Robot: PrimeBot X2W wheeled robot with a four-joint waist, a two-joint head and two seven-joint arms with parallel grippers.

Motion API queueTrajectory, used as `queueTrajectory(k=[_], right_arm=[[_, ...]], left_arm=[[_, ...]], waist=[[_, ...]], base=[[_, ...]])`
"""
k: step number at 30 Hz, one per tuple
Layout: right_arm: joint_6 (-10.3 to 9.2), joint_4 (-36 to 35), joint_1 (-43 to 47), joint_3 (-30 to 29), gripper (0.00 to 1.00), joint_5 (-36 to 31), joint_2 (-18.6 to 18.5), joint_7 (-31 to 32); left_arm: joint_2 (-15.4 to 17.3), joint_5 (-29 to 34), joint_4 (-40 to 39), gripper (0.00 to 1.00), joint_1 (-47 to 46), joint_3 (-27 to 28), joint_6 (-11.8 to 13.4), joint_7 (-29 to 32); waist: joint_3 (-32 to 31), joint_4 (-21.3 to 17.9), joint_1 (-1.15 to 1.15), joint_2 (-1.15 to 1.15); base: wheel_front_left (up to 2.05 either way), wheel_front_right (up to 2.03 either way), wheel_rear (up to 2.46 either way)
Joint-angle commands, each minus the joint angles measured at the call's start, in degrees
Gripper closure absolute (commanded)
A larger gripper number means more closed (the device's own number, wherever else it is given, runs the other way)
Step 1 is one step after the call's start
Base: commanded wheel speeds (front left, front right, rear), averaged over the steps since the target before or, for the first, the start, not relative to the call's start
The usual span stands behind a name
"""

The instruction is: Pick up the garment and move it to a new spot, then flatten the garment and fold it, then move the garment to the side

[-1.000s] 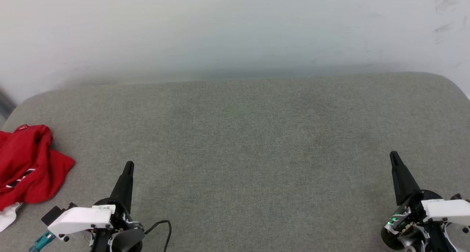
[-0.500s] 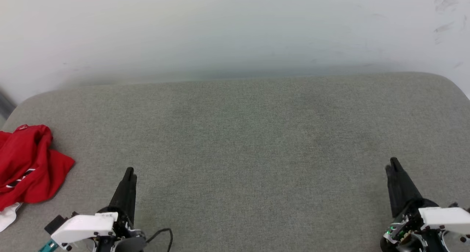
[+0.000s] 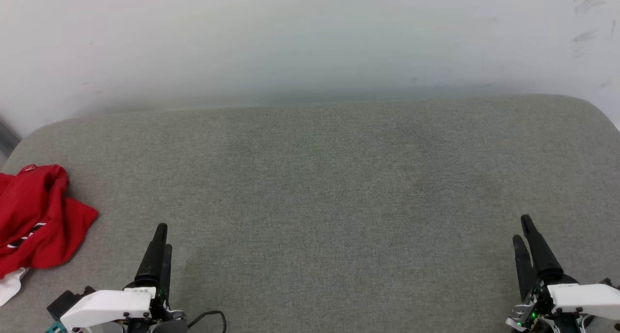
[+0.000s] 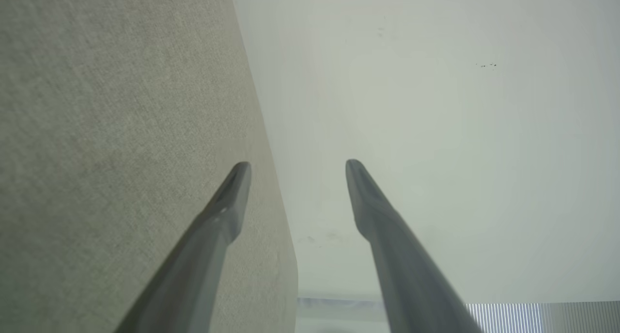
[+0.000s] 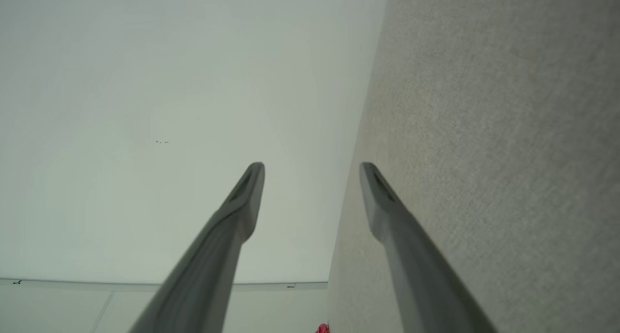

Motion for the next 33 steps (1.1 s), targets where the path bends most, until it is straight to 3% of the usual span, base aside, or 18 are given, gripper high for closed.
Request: queueTrajectory(k=[1, 18, 33], right_arm=[[0.01, -2.0, -0.8, -0.3, 0.00, -3.2, 0.0, -0.9], [0.02, -10.0, 0.6, 1.6, 0.00, -25.9, 0.0, -5.0], [0.02, -13.3, 2.1, 3.7, 0.00, -41.9, 0.0, -7.9]], left_arm=[[0.1, 2.8, -2.3, 0.00, -0.8, 0.5, 0.7, -0.8], [0.2, 24.7, -9.7, 0.00, 0.9, -2.6, 7.8, -4.9], [0.2, 39.4, -12.9, 0.00, 2.4, -5.2, 11.3, -7.8]], waist=[[0.0, 0.0, 0.00, 0.00], [0.2, 0.1, 0.00, 0.00], [0.1, 0.3, 0.00, 0.00]], base=[[0.00, 0.00, 0.00], [0.00, 0.00, 0.00], [0.00, 0.00, 0.00]])
